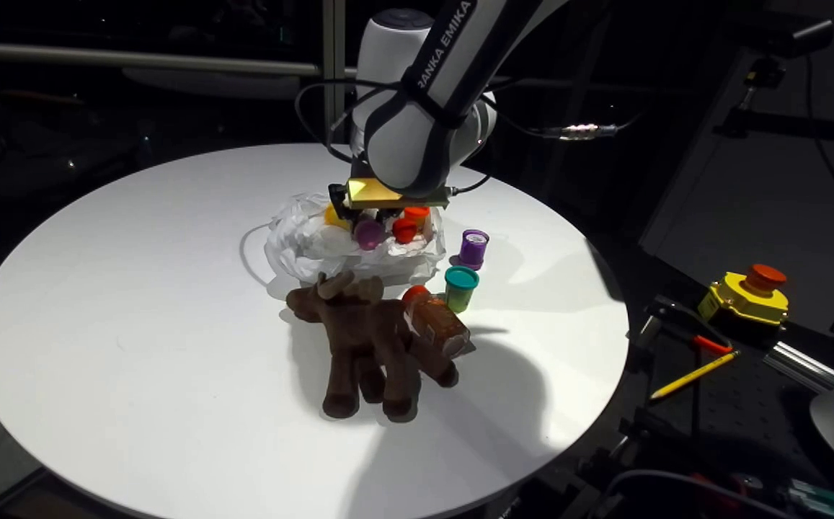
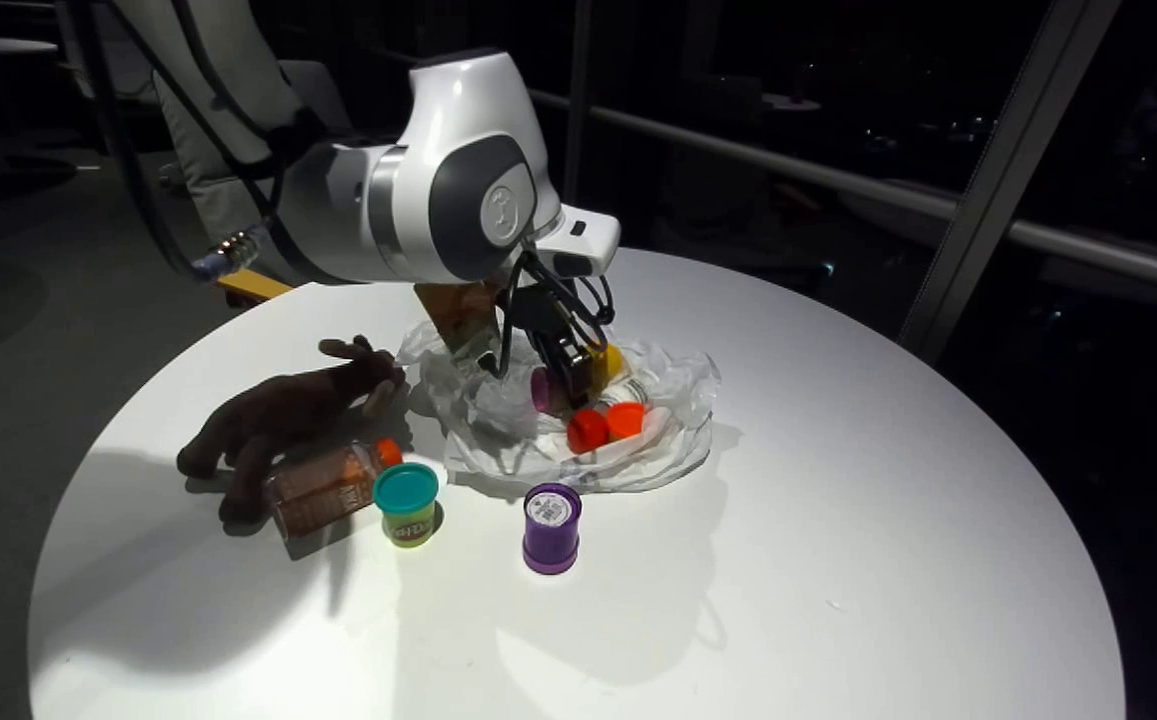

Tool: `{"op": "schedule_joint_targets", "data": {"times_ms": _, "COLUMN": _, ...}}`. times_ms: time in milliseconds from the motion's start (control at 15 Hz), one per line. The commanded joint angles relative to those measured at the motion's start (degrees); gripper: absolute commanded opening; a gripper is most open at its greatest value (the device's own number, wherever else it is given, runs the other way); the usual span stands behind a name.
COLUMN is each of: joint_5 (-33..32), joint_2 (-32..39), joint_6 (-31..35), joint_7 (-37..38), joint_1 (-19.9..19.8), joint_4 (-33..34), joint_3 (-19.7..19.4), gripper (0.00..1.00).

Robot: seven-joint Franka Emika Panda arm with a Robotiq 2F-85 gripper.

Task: Remove the things from the plastic bag and put them on the table

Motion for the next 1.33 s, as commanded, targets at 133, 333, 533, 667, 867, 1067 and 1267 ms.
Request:
{"op": "schedule_joint_targets", "data": {"times_ms": 133, "joint_5": -0.5, "joint_2": -11.7, "joint_6": 2.0, "joint_7": 5.5, "joint_1": 7.0, "joint_4": -14.6, "joint_3": -6.2, "gripper": 0.19}}
{"op": "schedule_joint_targets", "data": {"times_ms": 333, "joint_5": -1.5, "joint_2": -18.6, "joint_6": 3.9, "joint_7": 8.0, "joint_1": 9.9, "joint_4": -24.1, "joint_3": -10.2, "gripper": 0.19}}
{"op": "schedule_joint_targets", "data": {"times_ms": 533, "joint_5": -2.8, "joint_2": -25.8, "joint_6": 5.6, "joint_7": 8.0, "joint_1": 11.4, "joint_4": -33.6, "joint_3": -13.4, "gripper": 0.18}}
{"op": "schedule_joint_targets", "data": {"times_ms": 667, "joint_5": -4.0, "joint_2": -30.1, "joint_6": 7.2, "joint_7": 7.0, "joint_1": 12.2, "joint_4": -39.7, "joint_3": -15.5, "gripper": 0.19}}
{"op": "schedule_joint_targets", "data": {"times_ms": 867, "joint_5": -4.6, "joint_2": -32.5, "joint_6": 10.1, "joint_7": 6.3, "joint_1": 13.6, "joint_4": -45.4, "joint_3": -18.0, "gripper": 0.19}}
{"op": "schedule_joint_targets", "data": {"times_ms": 1067, "joint_5": -3.5, "joint_2": -31.7, "joint_6": 11.0, "joint_7": 5.5, "joint_1": 11.8, "joint_4": -46.7, "joint_3": -15.4, "gripper": 0.19}}
{"op": "schedule_joint_targets", "data": {"times_ms": 1267, "joint_5": -1.9, "joint_2": -28.3, "joint_6": 9.3, "joint_7": 5.5, "joint_1": 7.9, "joint_4": -44.4, "joint_3": -9.7, "gripper": 0.19}}
